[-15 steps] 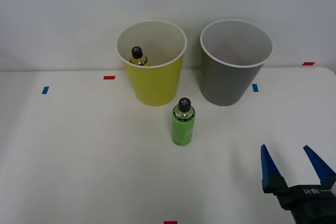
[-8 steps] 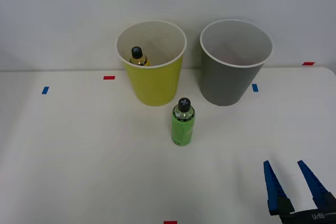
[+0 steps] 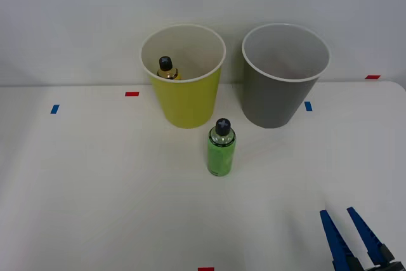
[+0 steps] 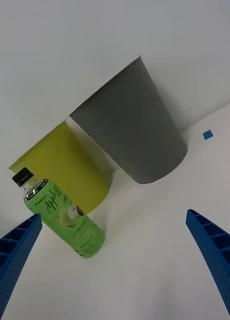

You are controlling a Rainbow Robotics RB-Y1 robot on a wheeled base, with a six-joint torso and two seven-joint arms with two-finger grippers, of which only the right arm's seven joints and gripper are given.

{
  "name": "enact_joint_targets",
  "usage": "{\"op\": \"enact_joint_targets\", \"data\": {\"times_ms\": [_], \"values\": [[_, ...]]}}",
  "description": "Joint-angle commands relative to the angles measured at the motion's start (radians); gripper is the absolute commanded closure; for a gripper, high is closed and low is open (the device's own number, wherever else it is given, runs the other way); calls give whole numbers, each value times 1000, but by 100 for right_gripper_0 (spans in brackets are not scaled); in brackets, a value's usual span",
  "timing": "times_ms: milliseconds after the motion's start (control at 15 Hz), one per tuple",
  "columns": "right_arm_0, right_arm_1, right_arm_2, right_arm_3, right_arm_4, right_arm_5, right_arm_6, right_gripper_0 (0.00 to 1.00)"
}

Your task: Put cans in the gray bin, plastic bottles in the light green bin

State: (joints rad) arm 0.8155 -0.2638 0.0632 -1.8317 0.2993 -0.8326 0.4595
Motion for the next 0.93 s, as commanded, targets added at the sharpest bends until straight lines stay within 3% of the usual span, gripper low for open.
{"op": "enact_joint_targets", "data": {"times_ms": [67, 600, 933], "values": [[5, 0, -5, 2, 21, -3, -24, 0], [22, 9, 35, 25, 15, -3, -50, 0], [-33, 21, 23, 140, 40, -77, -52, 0]]}}
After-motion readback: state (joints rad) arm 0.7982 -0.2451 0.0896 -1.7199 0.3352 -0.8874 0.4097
